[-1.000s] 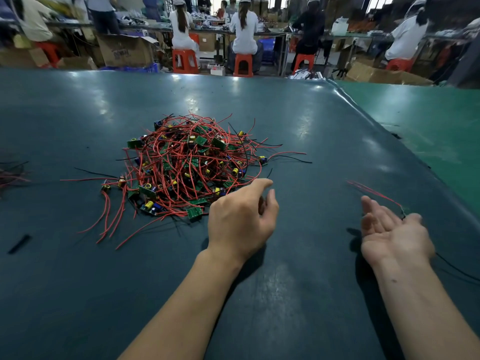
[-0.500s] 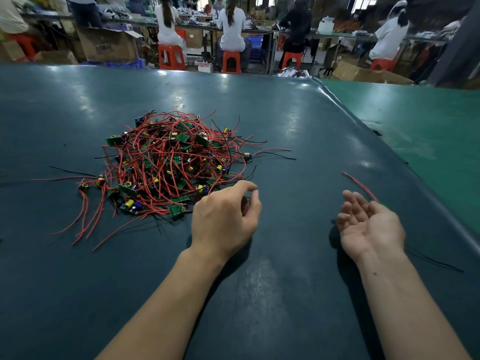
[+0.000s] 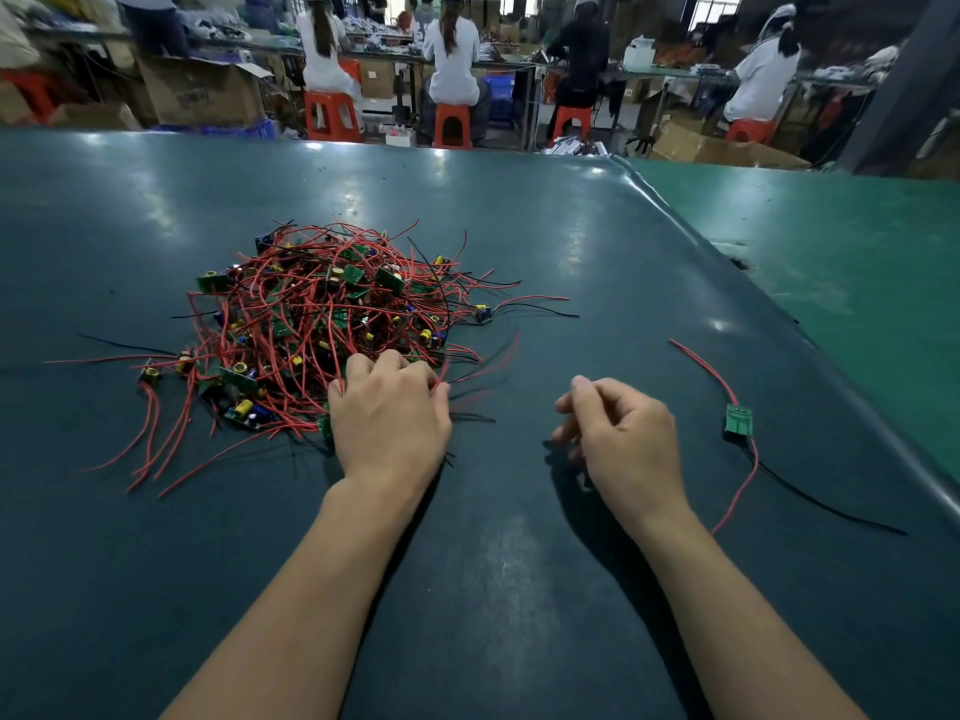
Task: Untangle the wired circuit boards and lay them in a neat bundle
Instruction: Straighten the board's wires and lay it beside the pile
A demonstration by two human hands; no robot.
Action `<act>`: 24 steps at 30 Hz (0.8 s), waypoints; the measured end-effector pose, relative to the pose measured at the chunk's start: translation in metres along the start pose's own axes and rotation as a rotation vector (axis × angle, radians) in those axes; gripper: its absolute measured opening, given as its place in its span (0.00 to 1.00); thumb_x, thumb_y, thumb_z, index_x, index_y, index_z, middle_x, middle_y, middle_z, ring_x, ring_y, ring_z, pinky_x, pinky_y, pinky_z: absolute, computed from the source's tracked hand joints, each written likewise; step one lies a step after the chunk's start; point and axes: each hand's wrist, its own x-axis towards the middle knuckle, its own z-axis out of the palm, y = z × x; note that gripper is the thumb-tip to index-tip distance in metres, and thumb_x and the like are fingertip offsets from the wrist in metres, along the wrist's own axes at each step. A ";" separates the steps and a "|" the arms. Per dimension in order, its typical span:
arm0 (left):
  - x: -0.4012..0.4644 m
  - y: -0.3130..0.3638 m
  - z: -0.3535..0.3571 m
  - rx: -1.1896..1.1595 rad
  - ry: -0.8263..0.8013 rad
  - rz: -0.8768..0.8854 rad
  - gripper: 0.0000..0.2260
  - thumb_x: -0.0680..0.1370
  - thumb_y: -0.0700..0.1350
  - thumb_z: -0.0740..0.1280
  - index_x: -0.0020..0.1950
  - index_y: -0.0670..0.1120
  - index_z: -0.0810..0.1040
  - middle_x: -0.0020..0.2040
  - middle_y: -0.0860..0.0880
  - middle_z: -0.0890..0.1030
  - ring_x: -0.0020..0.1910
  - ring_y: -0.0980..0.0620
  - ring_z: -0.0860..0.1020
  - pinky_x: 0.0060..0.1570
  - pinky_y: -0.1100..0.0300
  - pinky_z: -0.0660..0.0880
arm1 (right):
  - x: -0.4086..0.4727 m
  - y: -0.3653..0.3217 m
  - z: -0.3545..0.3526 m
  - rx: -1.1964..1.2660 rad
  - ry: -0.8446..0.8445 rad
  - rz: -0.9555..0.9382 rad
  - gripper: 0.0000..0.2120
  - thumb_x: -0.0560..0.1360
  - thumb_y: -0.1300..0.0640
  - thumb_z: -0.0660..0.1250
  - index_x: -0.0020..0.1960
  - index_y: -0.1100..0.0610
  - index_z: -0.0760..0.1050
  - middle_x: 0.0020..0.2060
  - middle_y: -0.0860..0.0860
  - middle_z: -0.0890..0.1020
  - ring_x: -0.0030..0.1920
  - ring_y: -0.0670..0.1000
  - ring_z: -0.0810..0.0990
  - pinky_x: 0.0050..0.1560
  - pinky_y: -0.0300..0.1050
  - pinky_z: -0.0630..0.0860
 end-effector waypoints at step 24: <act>-0.014 0.034 0.002 -1.184 0.285 0.026 0.02 0.80 0.42 0.67 0.48 0.47 0.79 0.40 0.50 0.82 0.38 0.56 0.81 0.40 0.63 0.76 | 0.007 -0.010 0.008 0.561 -0.106 0.157 0.06 0.80 0.57 0.65 0.49 0.55 0.80 0.30 0.51 0.79 0.25 0.49 0.77 0.22 0.36 0.71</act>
